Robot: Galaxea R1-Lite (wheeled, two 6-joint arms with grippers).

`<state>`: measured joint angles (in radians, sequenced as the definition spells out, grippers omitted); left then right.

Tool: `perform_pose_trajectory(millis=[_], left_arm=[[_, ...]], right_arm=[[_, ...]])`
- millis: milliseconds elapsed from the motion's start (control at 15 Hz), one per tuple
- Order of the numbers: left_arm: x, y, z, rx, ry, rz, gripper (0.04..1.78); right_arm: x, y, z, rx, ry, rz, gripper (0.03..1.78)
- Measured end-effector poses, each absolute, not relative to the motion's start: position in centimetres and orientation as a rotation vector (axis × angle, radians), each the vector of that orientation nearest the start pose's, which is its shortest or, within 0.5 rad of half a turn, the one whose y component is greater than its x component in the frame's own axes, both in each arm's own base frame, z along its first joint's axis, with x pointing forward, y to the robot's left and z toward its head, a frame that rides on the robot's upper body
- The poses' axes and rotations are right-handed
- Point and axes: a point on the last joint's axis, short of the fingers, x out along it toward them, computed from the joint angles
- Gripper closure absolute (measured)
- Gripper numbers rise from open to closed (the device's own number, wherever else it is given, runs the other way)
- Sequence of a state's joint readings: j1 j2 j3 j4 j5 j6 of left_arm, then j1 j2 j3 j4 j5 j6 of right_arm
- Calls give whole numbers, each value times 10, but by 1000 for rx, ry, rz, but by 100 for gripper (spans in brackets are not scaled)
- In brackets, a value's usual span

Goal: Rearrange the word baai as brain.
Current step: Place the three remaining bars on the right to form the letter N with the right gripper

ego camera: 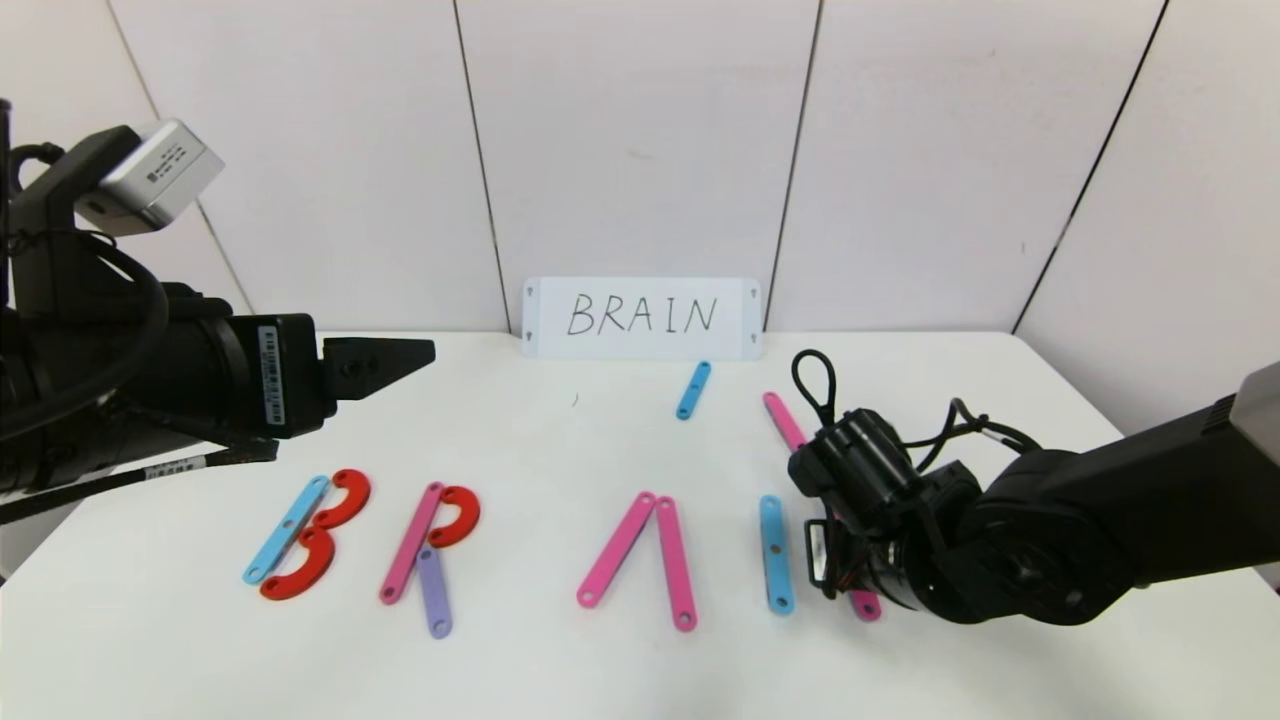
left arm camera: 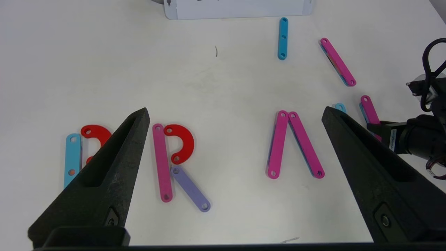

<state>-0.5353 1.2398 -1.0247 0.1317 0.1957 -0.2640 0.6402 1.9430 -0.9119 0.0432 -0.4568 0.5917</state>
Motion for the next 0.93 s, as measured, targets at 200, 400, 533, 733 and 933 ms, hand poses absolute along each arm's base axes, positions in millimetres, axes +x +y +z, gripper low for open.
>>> perform_pose_trajectory(millis=[200, 400, 533, 733, 933], left_arm=[[162, -91, 286, -134, 366, -291, 9], [162, -91, 286, -134, 366, -290, 9], [162, -91, 286, -134, 367, -291, 9], [162, -91, 286, -134, 367, -291, 9], [162, -91, 286, -134, 366, -290, 9]], right_arm=[[255, 178, 80, -17, 914, -109, 145], [255, 178, 80, -20, 914, -111, 120], [256, 177, 80, -16, 912, -115, 87], [256, 176, 84, -16, 905, -114, 40], [268, 174, 102, 17, 845, -107, 13]])
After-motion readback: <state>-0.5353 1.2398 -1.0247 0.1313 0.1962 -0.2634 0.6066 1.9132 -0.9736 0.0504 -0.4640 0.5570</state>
